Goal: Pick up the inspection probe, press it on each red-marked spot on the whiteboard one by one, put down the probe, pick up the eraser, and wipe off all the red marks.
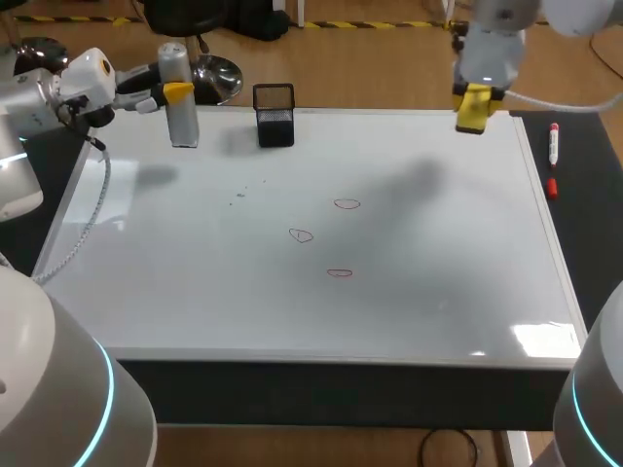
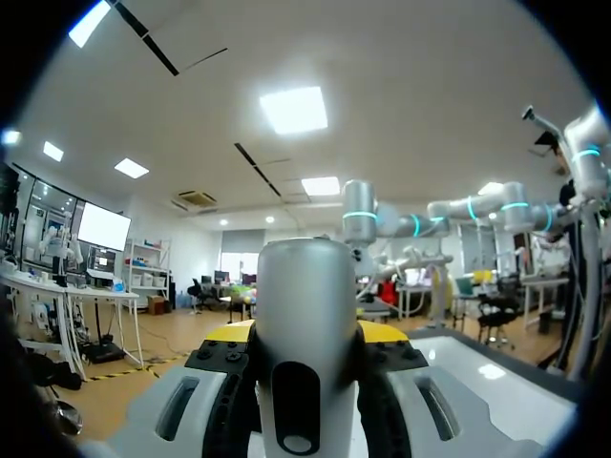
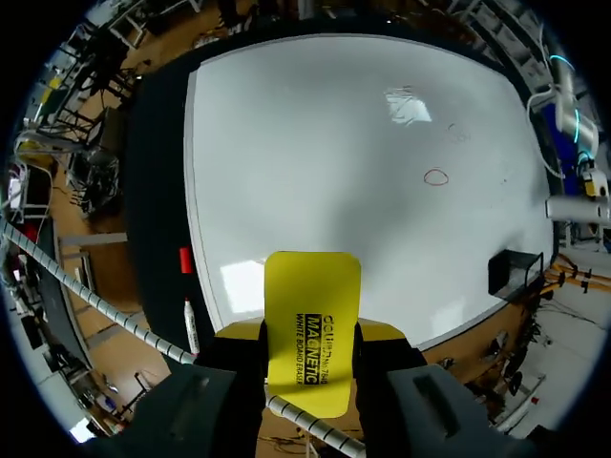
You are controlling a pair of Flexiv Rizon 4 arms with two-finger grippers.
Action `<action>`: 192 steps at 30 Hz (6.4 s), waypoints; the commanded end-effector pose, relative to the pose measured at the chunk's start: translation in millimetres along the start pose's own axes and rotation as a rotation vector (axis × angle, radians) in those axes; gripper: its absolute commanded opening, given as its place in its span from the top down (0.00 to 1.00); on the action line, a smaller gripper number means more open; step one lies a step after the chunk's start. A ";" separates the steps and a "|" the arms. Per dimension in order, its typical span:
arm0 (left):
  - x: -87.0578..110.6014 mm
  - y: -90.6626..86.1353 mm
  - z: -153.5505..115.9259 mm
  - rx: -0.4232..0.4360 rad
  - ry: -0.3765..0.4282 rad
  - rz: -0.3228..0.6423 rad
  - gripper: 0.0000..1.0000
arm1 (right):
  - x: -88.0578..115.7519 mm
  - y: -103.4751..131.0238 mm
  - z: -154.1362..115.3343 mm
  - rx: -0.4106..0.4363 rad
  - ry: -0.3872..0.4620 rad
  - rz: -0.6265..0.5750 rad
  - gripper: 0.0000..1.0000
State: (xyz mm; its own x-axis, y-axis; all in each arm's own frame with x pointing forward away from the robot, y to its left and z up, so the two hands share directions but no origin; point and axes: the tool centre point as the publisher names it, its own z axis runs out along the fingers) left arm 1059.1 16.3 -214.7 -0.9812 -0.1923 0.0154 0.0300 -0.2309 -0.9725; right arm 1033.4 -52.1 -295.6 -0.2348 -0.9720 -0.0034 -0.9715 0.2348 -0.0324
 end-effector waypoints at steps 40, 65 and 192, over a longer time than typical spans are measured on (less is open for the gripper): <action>1.4 -1.1 1.0 0.000 -0.004 0.002 1.00 | -226.0 175.2 65.6 -0.136 -0.081 -0.349 1.00; 1.4 -1.1 1.0 0.000 -0.004 0.002 1.00 | -262.1 218.4 109.9 -0.141 0.058 -0.308 1.00; 1.4 -1.1 1.0 0.000 -0.004 0.002 1.00 | 44.6 4.4 49.1 -0.080 0.046 0.123 1.00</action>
State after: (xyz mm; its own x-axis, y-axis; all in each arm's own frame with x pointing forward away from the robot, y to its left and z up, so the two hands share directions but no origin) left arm 1059.0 16.3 -214.7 -0.9812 -0.1923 0.0154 0.0300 -0.2311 -0.9725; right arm 1019.2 -92.3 -346.9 -0.3538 -0.9344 0.0424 -0.9337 0.3555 0.0434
